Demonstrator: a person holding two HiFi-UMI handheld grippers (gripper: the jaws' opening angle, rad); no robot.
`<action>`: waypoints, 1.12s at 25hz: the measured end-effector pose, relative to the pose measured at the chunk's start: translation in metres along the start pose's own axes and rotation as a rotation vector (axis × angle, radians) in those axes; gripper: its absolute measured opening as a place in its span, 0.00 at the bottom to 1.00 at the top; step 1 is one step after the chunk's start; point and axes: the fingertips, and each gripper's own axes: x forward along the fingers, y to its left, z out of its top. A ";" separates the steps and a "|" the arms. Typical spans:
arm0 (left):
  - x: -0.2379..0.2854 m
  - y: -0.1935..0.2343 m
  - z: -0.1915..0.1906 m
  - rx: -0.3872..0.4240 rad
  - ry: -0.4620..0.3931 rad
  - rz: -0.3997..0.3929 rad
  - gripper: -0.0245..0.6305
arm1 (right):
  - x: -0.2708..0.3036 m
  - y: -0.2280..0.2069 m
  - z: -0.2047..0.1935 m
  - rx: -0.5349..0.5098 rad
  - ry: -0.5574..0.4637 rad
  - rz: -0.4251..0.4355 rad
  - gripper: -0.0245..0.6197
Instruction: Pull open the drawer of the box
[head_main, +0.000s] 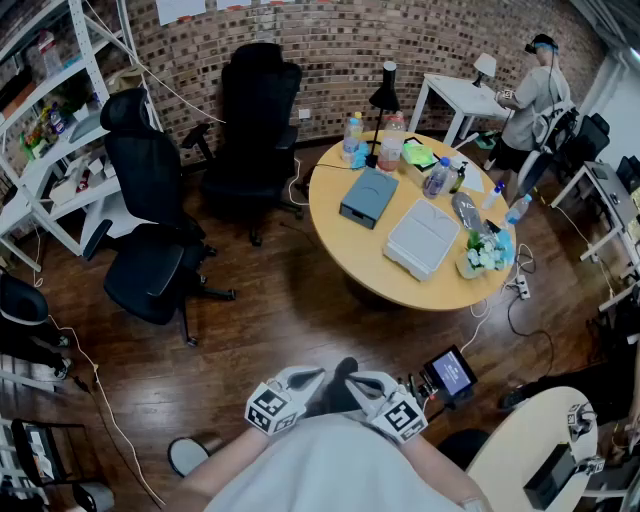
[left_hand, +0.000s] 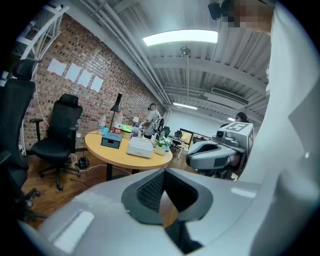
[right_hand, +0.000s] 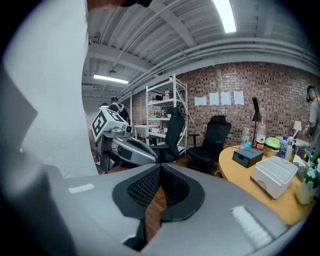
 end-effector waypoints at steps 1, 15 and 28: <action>0.002 0.002 -0.001 -0.001 0.005 0.001 0.04 | 0.001 -0.004 -0.001 0.007 -0.003 0.001 0.04; 0.059 0.073 0.051 0.051 0.048 0.027 0.04 | 0.027 -0.106 0.024 -0.008 -0.033 -0.029 0.04; 0.145 0.120 0.093 0.097 0.138 -0.026 0.04 | 0.038 -0.202 0.025 0.067 -0.060 -0.084 0.04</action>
